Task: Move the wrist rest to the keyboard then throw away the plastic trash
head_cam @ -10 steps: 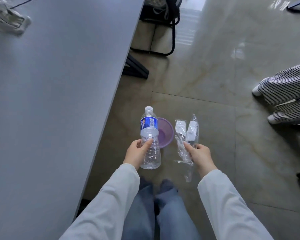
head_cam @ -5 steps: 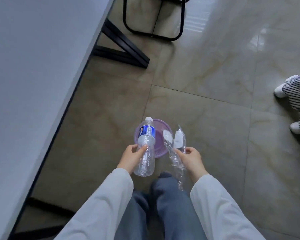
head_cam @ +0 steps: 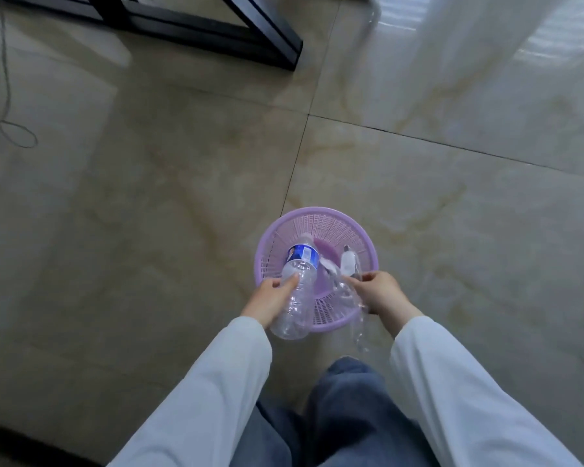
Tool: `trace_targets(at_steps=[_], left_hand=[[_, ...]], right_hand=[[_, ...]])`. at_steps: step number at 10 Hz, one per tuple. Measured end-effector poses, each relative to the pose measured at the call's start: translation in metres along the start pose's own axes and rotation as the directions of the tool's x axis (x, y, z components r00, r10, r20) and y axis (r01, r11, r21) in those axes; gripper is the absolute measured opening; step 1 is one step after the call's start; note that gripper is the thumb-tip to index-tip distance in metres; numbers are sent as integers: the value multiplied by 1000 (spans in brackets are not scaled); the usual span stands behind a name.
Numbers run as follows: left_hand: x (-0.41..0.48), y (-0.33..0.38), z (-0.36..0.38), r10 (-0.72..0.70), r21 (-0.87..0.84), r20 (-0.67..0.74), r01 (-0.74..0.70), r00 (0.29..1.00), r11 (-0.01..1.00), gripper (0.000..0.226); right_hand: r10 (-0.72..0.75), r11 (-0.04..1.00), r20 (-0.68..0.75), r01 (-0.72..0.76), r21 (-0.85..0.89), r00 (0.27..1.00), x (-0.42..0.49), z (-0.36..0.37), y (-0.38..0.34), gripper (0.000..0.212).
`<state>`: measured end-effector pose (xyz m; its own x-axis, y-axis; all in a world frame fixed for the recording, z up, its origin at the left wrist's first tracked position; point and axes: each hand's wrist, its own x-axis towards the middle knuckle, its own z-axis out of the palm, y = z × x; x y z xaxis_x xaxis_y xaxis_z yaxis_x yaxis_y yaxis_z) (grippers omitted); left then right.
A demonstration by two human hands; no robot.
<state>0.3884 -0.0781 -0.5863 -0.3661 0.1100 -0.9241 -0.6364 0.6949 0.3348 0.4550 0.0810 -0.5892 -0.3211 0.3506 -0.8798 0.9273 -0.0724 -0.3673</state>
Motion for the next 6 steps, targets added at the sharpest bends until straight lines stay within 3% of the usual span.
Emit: trace_targets(at_steps=[1, 2, 5, 6], left_hand=[[11, -2, 2, -9, -3, -11, 9, 1000, 1000, 63], [5, -6, 3, 15, 19, -53, -15, 998, 1000, 51], [-61, 21, 2, 63, -70, -72, -68, 995, 995, 58], [-93, 37, 2, 101, -126, -96, -112, 990, 986, 54]], right_hand=[[10, 1000, 24, -10, -4, 1000, 11, 1, 2, 63], [-18, 1000, -52, 16, -27, 999, 9, -2, 5, 75], [-89, 971, -19, 91, 222, 996, -71, -14, -17, 71], [-151, 941, -80, 168, 293, 985, -110, -20, -30, 64]])
